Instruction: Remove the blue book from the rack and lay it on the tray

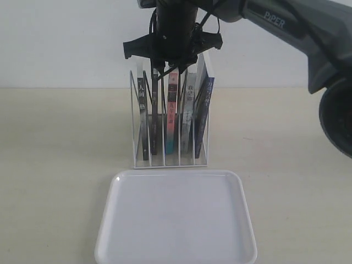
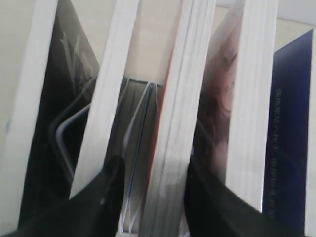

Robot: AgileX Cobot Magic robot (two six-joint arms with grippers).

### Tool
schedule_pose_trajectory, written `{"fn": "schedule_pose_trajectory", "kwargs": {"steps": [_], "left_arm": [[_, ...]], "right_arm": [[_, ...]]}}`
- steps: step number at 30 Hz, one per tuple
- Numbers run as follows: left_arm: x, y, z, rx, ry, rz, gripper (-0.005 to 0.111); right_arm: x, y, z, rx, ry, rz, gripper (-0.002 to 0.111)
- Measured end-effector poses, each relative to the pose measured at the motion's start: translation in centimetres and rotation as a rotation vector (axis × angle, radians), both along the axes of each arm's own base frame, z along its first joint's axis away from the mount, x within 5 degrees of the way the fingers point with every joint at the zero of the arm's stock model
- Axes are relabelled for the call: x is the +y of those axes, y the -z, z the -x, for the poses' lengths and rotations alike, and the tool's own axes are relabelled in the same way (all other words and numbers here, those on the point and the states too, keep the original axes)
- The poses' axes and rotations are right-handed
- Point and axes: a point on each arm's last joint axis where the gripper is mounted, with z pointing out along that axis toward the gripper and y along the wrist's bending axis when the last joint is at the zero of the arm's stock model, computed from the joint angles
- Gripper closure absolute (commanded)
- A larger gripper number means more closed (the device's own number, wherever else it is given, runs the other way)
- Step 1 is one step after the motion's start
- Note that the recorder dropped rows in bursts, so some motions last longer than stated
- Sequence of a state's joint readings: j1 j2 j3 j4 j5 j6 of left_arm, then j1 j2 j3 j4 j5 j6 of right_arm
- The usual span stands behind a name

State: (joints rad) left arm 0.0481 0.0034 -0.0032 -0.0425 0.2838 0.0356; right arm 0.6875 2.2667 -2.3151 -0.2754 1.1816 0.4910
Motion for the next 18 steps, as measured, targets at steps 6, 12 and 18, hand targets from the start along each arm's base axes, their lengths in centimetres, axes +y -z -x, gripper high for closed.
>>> {"fn": "schedule_pose_trajectory", "kwargs": {"steps": [6,12,18], "left_arm": [[0.0,0.0,0.0,0.000,0.000,0.000,0.103],[0.0,0.0,0.0,0.000,0.000,0.000,0.103],[0.0,0.0,0.0,0.000,0.000,0.000,0.103]], "right_arm": [[0.2,0.9,-0.2,0.012,-0.001,0.010,0.081],[0.3,1.3,-0.3,0.020,-0.001,0.012,0.108],[0.3,1.3,-0.4,0.016,-0.020,0.026,0.108]]}}
